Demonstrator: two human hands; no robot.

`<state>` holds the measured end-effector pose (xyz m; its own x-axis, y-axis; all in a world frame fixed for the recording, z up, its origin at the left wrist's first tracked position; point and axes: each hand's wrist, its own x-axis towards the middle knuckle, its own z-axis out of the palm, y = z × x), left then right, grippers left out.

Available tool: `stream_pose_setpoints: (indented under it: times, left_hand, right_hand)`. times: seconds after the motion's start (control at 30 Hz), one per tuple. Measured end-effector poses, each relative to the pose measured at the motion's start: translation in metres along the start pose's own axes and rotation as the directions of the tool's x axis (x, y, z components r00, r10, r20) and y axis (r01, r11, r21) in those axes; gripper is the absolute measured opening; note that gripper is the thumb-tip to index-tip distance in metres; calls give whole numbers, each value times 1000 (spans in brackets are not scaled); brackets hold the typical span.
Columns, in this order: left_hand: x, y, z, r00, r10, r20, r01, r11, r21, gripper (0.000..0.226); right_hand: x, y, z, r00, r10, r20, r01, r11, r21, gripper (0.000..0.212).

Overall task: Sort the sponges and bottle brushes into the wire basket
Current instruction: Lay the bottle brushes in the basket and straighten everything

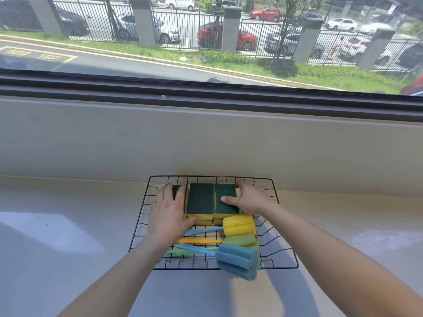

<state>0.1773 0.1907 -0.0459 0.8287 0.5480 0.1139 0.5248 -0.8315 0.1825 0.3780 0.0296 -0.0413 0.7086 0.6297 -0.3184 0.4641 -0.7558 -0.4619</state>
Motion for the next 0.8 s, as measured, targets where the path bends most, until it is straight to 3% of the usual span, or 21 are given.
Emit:
stream_pose_setpoints:
  times: [0.13,0.37,0.57,0.8]
  left_hand:
    - [-4,-18,-10,998,-55,31,58,994,-98,110]
    - [-9,-60,-15,991,-106,79,123,955,-270,97]
    - [-9,-51,-6,996,-79,43,86,974,-210,97]
    - [-8,-49,-2,997,-74,25,77,983,-164,96]
  right_hand:
    - [-3,4,-7,998,66,-4,-66,998,0,91]
    - [1,4,-8,994,83,73,-83,997,-7,82]
    - [5,-3,-4,995,55,83,-60,997,58,57]
    - [6,-7,-1,996,47,70,-51,997,54,59]
